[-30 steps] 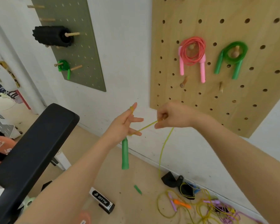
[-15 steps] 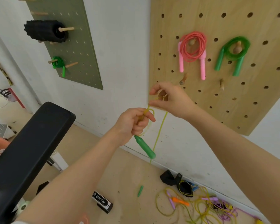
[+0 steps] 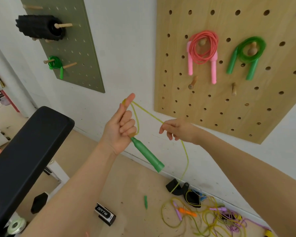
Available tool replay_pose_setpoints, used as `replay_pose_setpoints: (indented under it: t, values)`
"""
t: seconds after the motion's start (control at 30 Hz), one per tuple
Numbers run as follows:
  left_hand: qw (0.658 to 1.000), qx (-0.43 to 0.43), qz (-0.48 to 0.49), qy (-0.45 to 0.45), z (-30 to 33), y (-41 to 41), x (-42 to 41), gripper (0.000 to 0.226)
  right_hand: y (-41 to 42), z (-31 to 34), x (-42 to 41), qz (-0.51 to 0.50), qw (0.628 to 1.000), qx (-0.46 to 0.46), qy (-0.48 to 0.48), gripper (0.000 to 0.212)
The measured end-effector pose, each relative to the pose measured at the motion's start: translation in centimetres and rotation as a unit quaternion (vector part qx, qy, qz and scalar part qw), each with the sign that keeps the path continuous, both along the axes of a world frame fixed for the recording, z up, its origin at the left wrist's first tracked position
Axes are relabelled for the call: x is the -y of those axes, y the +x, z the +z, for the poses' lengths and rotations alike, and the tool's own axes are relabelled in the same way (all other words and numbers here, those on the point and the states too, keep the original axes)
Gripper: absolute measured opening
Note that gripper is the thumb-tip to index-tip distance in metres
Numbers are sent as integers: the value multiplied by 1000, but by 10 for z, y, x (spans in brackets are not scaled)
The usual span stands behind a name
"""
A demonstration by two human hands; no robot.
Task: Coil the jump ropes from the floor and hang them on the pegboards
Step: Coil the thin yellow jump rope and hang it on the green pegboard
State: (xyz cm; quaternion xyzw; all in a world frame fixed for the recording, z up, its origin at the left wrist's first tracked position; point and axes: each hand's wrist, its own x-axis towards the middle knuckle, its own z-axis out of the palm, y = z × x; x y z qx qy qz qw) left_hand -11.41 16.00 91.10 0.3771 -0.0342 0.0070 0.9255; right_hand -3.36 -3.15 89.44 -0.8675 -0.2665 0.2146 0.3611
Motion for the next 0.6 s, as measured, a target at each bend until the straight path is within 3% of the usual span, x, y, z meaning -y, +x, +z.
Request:
replay_pose_setpoints:
  t: [0.07,0.13,0.2,0.3,0.43,0.6]
  values:
    - [1000,-21,18,14,-8,6,1,31,-9,-1,-14,74,983,38,-163,33]
    - [996,-42,23,78,-17,13,2,31,-22,1,-33,152,937,92,-300,38]
    - [981,-71,28,178,-25,19,1,30,-34,8,-49,196,914,124,-334,37]
    - [954,-106,67,272,-34,23,-5,28,-38,30,-57,206,931,114,-281,30]
    - [900,-97,141,401,-52,26,-26,26,-33,54,-46,177,973,41,-141,8]
    - [946,-55,-52,314,-39,10,-13,30,-13,60,-40,47,989,95,103,13]
